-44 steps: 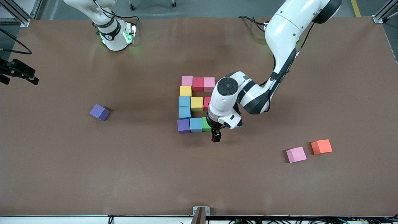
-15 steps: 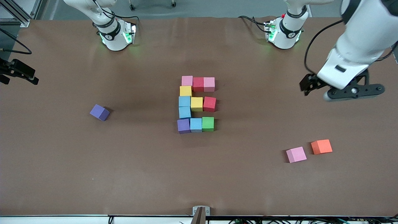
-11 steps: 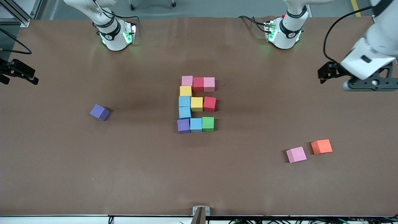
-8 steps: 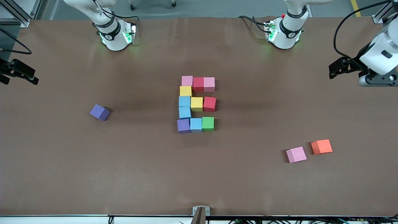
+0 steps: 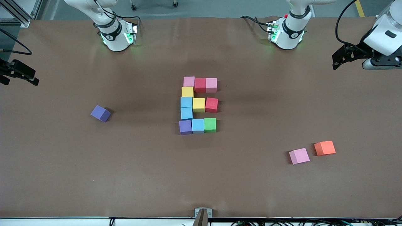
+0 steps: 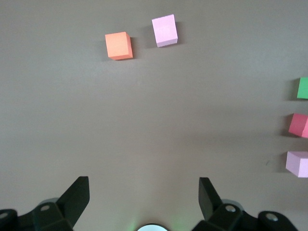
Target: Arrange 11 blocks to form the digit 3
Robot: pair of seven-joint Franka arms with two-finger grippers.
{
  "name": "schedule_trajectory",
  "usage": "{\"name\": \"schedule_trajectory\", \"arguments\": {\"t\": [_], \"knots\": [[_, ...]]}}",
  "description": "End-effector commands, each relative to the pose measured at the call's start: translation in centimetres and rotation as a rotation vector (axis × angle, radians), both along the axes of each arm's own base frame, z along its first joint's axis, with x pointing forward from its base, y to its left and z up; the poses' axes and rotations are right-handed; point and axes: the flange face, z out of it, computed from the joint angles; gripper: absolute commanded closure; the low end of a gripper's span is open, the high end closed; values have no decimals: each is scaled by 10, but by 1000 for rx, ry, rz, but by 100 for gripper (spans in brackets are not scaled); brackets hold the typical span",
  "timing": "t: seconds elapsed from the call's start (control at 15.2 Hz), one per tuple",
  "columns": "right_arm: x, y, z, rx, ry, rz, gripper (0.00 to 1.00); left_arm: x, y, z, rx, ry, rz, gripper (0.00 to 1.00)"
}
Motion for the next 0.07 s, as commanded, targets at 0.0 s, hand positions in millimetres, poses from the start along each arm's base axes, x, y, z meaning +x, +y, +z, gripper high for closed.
{"name": "schedule_trajectory", "arguments": {"t": [0.0], "knots": [[1, -2, 2, -18, -4, -15, 0, -3, -3, 9, -4, -18, 48, 0]]}}
